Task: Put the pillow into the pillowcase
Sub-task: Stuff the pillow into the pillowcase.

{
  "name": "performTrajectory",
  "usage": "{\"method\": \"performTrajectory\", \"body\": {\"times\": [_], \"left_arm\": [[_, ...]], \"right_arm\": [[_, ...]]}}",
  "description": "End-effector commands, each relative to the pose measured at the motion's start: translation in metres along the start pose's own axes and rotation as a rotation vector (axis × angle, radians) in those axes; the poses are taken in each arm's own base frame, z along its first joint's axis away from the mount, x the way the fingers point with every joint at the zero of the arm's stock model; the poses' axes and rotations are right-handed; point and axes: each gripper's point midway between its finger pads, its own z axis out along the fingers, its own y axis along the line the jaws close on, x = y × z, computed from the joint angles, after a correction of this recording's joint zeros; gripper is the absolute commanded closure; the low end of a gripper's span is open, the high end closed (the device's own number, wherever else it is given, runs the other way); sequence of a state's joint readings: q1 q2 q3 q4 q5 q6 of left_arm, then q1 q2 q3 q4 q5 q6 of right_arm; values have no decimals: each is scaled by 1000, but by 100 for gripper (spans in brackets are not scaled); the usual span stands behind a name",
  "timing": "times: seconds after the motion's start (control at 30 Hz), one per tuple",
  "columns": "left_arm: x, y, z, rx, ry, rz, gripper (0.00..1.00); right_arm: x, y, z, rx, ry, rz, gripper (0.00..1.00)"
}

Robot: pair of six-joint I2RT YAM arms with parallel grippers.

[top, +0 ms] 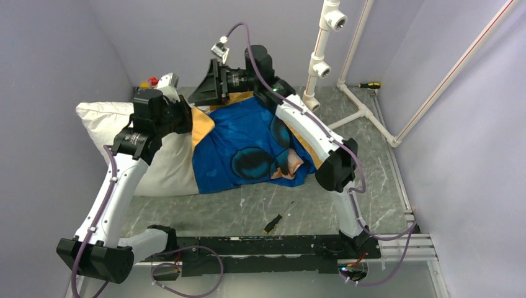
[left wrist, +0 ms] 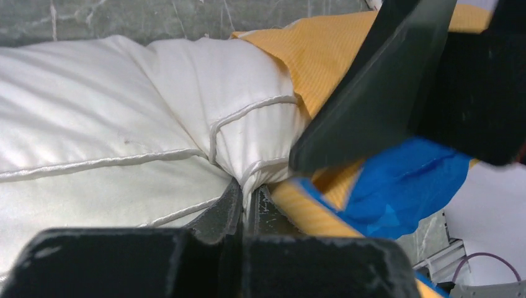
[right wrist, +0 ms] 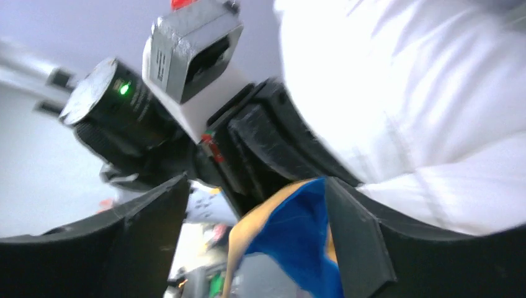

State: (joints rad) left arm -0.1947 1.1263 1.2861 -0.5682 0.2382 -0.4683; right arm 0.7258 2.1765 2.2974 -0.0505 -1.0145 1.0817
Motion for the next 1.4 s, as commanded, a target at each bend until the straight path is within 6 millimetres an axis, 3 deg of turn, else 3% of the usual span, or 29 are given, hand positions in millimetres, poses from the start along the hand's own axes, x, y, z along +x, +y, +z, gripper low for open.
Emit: {"method": "performTrajectory", "body": {"times": [0.0, 0.13, 0.33, 0.43, 0.6, 0.73, 0.8, 0.97, 1.1, 1.37], "left_arm": [[-18, -1, -9, -38, -88, -42, 100], [-16, 3, 0, -60, -50, -42, 100], [-14, 7, 10, -78, -12, -32, 100], [-12, 8, 11, -82, 2, -23, 100], [-9, 12, 7, -95, 1, -16, 100], [-5, 15, 2, -113, -2, -21, 100], [-4, 17, 1, -121, -3, -27, 100], [-4, 17, 0, -134, 0, -53, 100], [-3, 17, 0, -148, 13, -85, 100], [3, 18, 6, -193, 117, -151, 100]], "right_arm": [[-45, 8, -55, 316, -207, -274, 2], [-39, 14, -81, 454, -232, -345, 0], [14, 3, -102, 686, -150, -431, 0], [29, 19, -108, 793, -158, -548, 0], [25, 36, -126, 861, -290, -730, 0], [12, 43, -167, 920, -589, -693, 0], [15, 41, -174, 899, -633, -649, 0], [37, 27, -150, 819, -444, -614, 0], [68, 11, -116, 714, -311, -588, 0], [129, 1, -41, 557, -102, -634, 1]]}}
